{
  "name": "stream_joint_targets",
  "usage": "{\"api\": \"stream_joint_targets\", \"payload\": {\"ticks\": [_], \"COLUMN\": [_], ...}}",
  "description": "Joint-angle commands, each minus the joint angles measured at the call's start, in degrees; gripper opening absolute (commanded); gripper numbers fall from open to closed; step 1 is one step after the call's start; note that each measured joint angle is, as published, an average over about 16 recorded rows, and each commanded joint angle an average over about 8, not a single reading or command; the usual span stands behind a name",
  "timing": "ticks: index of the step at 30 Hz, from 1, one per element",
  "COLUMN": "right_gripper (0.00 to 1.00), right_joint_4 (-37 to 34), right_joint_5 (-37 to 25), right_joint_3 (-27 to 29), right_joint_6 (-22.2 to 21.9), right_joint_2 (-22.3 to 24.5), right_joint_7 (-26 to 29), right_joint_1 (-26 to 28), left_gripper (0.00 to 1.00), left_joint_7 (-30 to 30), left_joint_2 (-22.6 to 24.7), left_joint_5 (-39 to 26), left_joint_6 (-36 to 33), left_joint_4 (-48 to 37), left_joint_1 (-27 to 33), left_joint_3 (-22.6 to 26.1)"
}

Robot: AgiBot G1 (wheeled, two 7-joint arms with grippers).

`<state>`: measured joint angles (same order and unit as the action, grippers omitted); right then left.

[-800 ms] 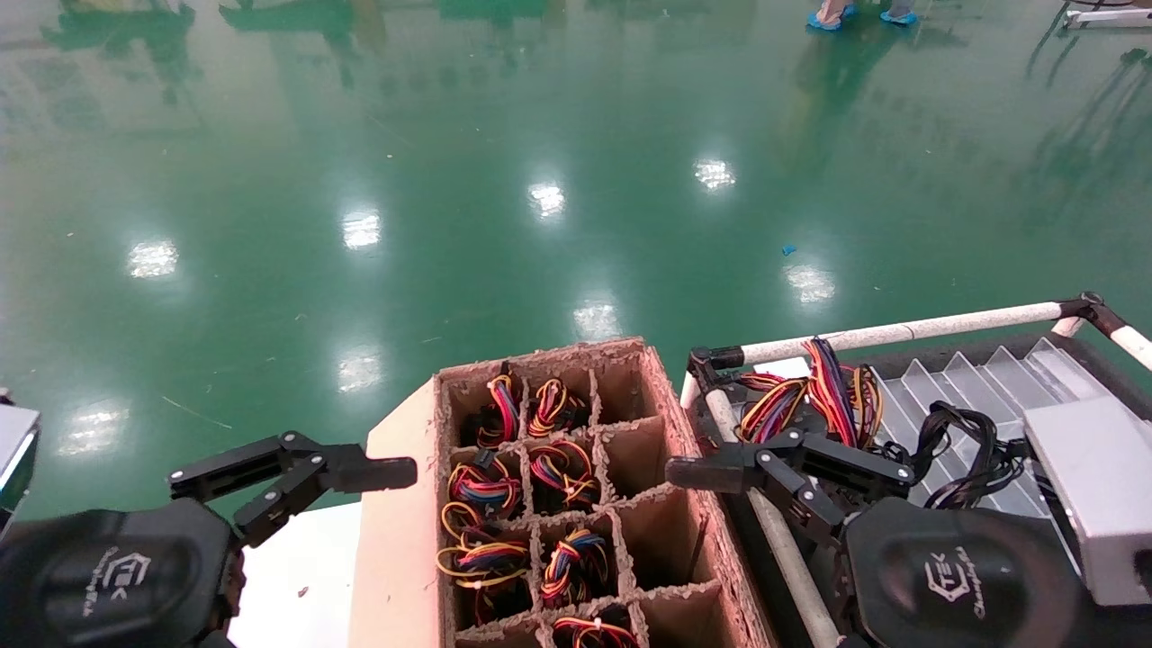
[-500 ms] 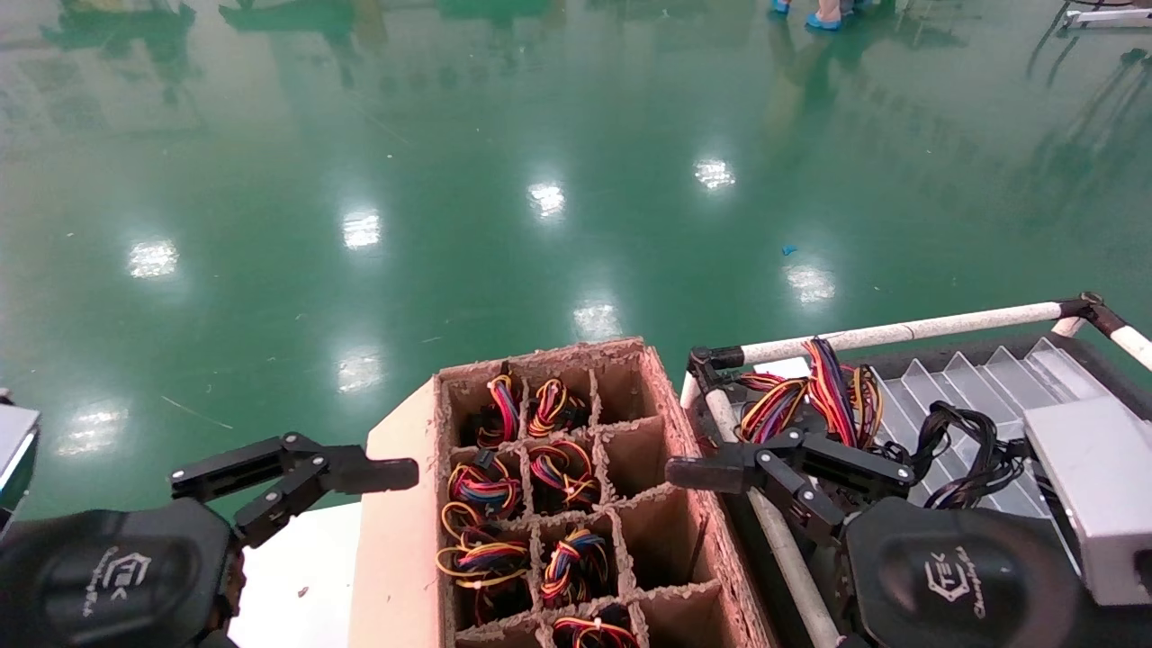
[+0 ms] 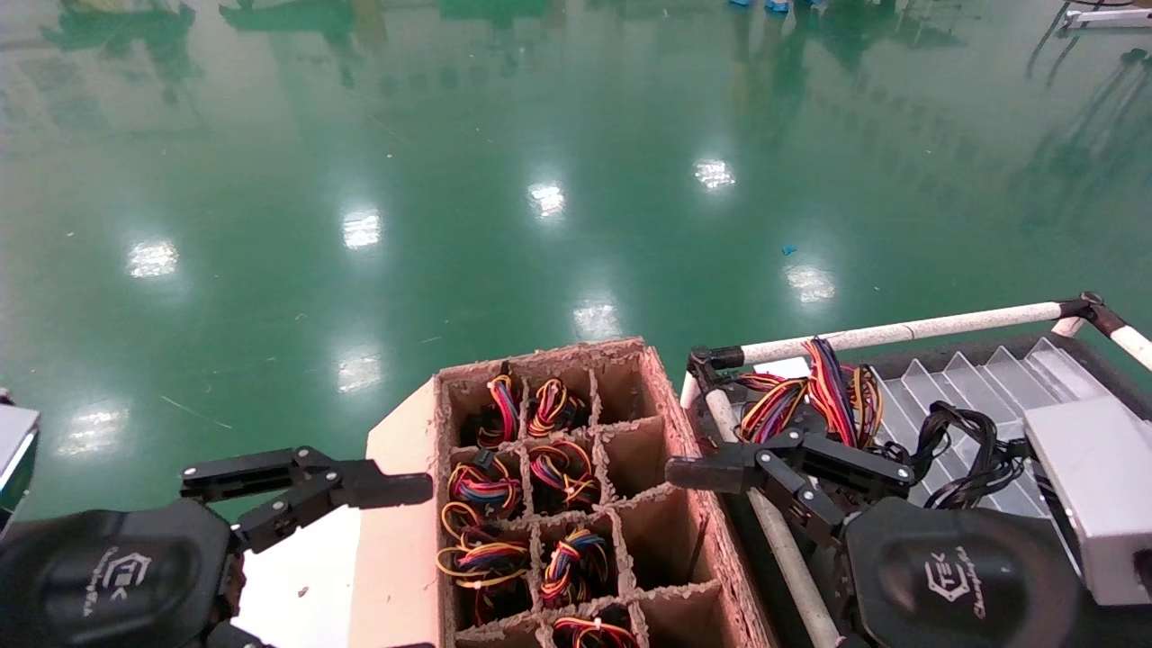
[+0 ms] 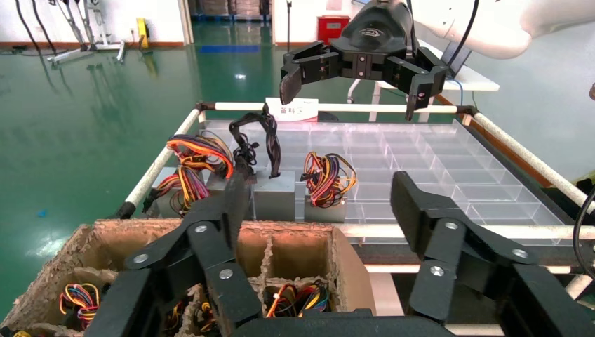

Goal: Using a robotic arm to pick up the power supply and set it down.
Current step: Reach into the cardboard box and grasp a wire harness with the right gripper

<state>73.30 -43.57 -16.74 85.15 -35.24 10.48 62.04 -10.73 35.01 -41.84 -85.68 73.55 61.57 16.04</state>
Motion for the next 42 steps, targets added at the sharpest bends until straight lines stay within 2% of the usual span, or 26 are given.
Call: {"api": "stream_joint_targets", "payload": {"ticks": [1, 10, 24, 25, 26, 32, 33, 35, 39, 41, 42], "right_gripper": [1.00, 1.00, 1.00, 0.96, 0.88, 0.15, 0.06, 0.00, 0.00, 0.00, 0.00], "right_joint_4": [0.06, -1.51, -4.58, -4.83, -5.02, -5.66, -5.64, -5.46, -4.77, -4.50, -4.41], "right_joint_5": [-0.23, -9.09, -30.02, -31.57, -33.09, -41.44, -42.50, -44.23, -46.48, -47.48, -47.98], "right_joint_3": [-0.08, -3.44, -12.66, -13.29, -13.89, -17.12, -17.51, -18.13, -18.96, -19.46, -19.74], "right_joint_6": [-0.03, -1.94, -2.70, -2.87, -3.08, -5.14, -5.56, -6.52, -8.16, -8.58, -8.65], "right_joint_2": [0.08, -2.32, -10.78, -11.55, -12.31, -16.64, -17.25, -18.36, -20.05, -20.76, -21.08], "right_joint_7": [-0.02, -1.29, -4.33, -4.81, -5.35, -8.87, -9.42, -10.37, -11.72, -12.02, -12.11], "right_joint_1": [-0.05, 3.76, 15.54, 16.46, 17.33, 21.43, 21.81, 22.32, 22.58, 22.68, 22.77], "left_gripper": [0.00, 0.00, 0.00, 0.00, 0.00, 0.01, 0.03, 0.08, 0.26, 0.39, 0.49], "left_joint_7": [0.00, 0.03, 0.06, 0.06, 0.07, 0.08, 0.08, 0.09, 0.09, 0.10, 0.10], "left_joint_2": [0.00, -0.01, -0.03, -0.03, -0.03, -0.04, -0.04, -0.05, -0.05, -0.06, -0.06], "left_joint_5": [0.00, 0.02, 0.06, 0.07, 0.07, 0.09, 0.09, 0.09, 0.11, 0.11, 0.11], "left_joint_6": [0.00, -0.01, 0.01, 0.02, 0.02, 0.03, 0.03, 0.03, 0.04, 0.05, 0.05], "left_joint_4": [0.00, -0.04, -0.04, -0.04, -0.04, -0.04, -0.04, -0.05, -0.05, -0.05, -0.05], "left_joint_1": [0.00, 0.03, 0.05, 0.05, 0.05, 0.05, 0.05, 0.06, 0.06, 0.06, 0.06], "left_joint_3": [0.00, 0.05, 0.11, 0.11, 0.12, 0.14, 0.15, 0.16, 0.17, 0.18, 0.18]}}
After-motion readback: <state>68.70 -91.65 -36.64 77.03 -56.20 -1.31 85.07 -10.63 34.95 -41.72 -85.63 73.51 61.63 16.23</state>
